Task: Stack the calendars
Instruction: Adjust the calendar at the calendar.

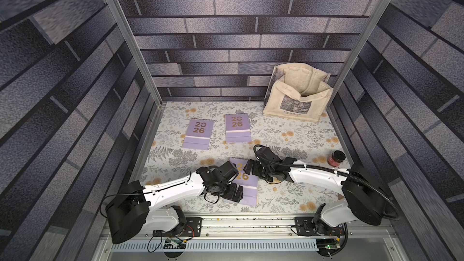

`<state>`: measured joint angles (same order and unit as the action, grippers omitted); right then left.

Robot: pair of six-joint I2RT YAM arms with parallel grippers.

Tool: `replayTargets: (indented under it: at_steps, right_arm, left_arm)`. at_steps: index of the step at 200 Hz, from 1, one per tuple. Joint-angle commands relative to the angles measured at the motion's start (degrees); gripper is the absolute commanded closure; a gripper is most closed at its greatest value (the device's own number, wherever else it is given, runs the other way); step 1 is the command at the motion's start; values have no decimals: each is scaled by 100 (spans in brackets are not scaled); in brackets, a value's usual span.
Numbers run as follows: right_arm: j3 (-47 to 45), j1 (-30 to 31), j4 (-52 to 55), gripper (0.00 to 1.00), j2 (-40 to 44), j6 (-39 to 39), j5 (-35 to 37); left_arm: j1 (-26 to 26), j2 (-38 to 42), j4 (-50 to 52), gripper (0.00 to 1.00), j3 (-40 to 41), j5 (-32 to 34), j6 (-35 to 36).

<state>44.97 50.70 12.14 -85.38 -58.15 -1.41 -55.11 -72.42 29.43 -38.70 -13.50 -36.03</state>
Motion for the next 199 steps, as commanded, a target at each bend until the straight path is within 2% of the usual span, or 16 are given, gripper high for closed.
replayTargets:
  at_steps: [1, 199]
  right_arm:
    - [173, -26, 8, 0, -92, 34, 0]
    - [205, -19, -28, 0, -127, 38, -4]
  left_arm:
    - [-66, -70, 83, 0, -156, -64, 4]
    - [-190, -211, 58, 0, -182, -13, -43]
